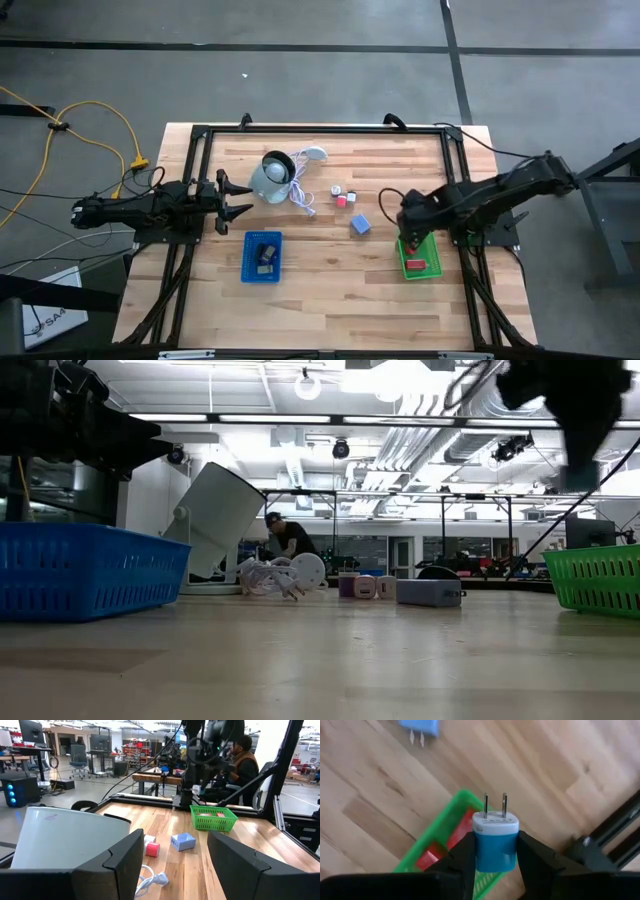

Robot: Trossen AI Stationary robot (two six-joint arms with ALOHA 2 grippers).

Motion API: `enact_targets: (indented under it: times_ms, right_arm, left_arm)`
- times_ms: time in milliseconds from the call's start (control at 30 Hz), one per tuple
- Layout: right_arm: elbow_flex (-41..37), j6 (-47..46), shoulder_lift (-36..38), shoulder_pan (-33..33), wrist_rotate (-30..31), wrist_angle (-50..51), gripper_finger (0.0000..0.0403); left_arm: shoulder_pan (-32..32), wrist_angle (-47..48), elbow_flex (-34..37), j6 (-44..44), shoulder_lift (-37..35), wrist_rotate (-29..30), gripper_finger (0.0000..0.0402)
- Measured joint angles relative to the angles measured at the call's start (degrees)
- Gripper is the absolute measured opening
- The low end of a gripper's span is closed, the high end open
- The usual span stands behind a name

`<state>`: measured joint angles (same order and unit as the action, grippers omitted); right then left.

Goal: Pick & Place Office items
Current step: Put the blue charger adapter into the green bin

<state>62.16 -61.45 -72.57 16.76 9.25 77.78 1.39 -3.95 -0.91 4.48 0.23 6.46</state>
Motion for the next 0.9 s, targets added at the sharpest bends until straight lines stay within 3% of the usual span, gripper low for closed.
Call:
enact_targets:
  times_ms: [433, 900]
  right_arm:
    - [-18.34, -14.6, 10.92, 6.3, -4.27, -14.58, 0.0112]
    - [-20.14, -17.84, 7.33, 8.5, -4.1, -16.01, 0.0116]
  left_arm:
    - [0.0, 0.0, 0.0, -0.01, 0.0, -0.02, 0.0212]
    - [-0.02, 0.0, 0.0, -0.01, 0.0, 0.0, 0.0212]
